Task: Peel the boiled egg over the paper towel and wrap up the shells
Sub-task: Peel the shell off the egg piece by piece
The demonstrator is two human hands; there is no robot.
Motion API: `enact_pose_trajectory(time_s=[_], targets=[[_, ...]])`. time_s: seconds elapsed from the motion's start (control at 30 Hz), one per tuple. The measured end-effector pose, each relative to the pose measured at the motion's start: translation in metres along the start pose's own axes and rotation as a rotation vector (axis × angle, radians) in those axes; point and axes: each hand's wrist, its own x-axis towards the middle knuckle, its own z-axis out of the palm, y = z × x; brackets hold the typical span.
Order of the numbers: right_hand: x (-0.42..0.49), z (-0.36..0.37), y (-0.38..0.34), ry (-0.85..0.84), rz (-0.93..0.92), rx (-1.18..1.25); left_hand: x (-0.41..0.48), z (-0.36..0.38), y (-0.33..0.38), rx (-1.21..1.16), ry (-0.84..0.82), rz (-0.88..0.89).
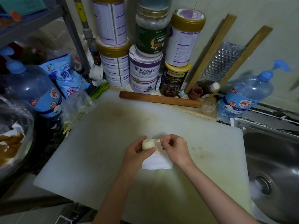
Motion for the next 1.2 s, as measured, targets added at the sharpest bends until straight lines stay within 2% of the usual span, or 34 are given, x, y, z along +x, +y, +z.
enact_pose_trajectory(time_s=[0.13, 0.27, 0.4, 0.53, 0.67, 0.9, 1.2], targets=[[0.003, 0.004, 0.008, 0.043, 0.062, -0.041, 0.001, -0.005, -0.003, -0.055, 0.003, -0.014], [0.002, 0.007, 0.013, -0.023, 0.06, -0.115, 0.0, -0.009, -0.005, -0.056, -0.036, -0.023], [0.001, 0.007, 0.011, -0.025, 0.039, -0.07, 0.0, -0.01, -0.005, -0.036, -0.065, 0.006], [-0.002, 0.001, 0.002, -0.14, -0.032, 0.017, 0.002, -0.011, -0.005, -0.023, -0.067, 0.023], [-0.004, -0.002, -0.009, -0.153, -0.054, 0.08, 0.001, -0.01, -0.004, 0.009, -0.106, 0.033], [-0.005, 0.001, -0.013, -0.209, -0.021, 0.117, -0.003, -0.004, 0.003, 0.033, -0.066, 0.068], [-0.003, -0.014, -0.019, -0.358, -0.131, 0.089, -0.006, -0.007, 0.007, 0.014, -0.149, 0.047]])
